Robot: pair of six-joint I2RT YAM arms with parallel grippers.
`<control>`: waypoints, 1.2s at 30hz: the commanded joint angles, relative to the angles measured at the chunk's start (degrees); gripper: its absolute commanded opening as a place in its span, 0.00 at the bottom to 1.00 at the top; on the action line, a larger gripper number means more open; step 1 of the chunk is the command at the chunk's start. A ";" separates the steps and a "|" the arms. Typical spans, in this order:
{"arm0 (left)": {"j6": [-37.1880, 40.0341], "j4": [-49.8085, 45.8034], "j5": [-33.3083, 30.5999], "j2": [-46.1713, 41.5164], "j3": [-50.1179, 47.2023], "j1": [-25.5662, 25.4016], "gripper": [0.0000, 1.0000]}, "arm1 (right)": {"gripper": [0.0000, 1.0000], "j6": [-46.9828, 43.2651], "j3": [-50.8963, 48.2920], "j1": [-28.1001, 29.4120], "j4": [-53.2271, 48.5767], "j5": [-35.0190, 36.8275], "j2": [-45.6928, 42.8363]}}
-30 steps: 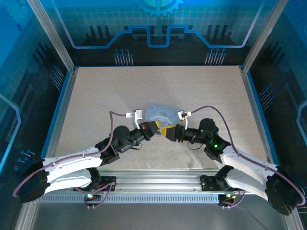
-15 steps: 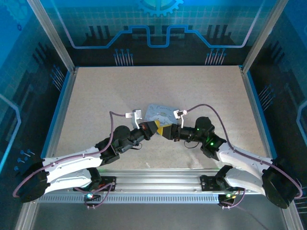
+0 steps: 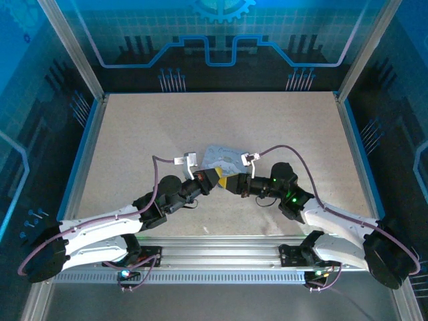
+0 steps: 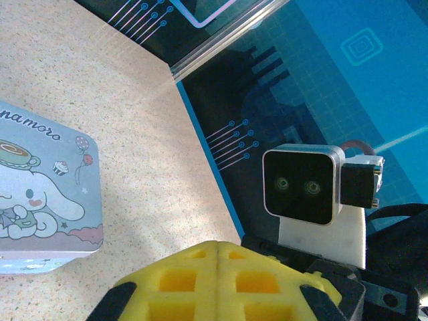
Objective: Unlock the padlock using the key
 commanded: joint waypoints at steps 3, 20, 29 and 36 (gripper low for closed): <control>-0.53 0.07 -1.84 -1.01 1.02 -0.47 0.00 | 0.08 -0.54 1.05 0.70 -1.06 0.95 -1.30; 5.36 -18.47 -6.50 -9.88 -0.24 -0.45 0.65 | 0.05 -14.90 5.58 -5.90 -31.87 3.04 -9.06; 8.38 -31.62 -7.75 -8.28 -0.45 -0.34 0.77 | 0.05 -22.14 9.82 -15.23 -40.44 -1.64 -2.67; 9.68 -27.54 -3.63 -1.56 -1.37 1.26 0.80 | 0.06 -23.42 12.62 -17.98 -36.76 -4.07 5.56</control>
